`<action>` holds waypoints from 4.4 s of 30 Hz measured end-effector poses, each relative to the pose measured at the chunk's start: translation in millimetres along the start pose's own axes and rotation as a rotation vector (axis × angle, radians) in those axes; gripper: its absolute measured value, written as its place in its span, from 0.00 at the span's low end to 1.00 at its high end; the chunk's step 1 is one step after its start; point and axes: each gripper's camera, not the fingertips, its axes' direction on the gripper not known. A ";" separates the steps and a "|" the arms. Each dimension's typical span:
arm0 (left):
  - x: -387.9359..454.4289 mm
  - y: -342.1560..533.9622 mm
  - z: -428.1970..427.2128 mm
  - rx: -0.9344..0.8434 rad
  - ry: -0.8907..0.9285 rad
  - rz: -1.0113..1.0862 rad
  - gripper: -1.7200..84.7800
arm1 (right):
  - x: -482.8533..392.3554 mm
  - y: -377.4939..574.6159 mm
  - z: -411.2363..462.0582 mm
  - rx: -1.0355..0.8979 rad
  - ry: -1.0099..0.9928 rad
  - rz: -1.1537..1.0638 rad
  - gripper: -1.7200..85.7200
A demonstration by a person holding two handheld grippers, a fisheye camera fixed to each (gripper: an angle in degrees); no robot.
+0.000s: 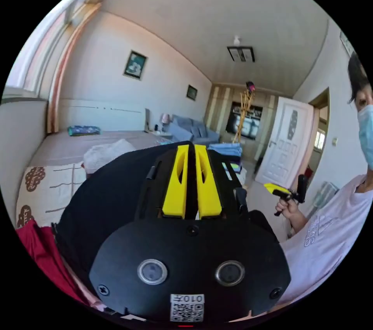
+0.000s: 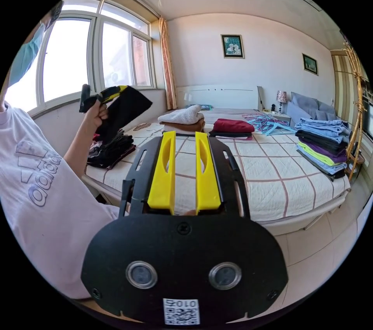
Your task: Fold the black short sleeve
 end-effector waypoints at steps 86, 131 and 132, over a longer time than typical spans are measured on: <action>-21.7 188.1 289.8 -0.674 -0.136 0.112 0.05 | 205.2 -215.7 187.6 -0.829 -0.381 -0.094 0.05; -58.8 87.0 355.0 -0.572 -0.223 0.402 0.11 | 190.1 -227.7 133.7 -0.384 0.134 -0.239 0.06; -45.7 84.9 350.7 -0.550 -0.229 0.458 0.08 | 189.4 -224.9 131.1 -0.379 0.138 -0.229 0.06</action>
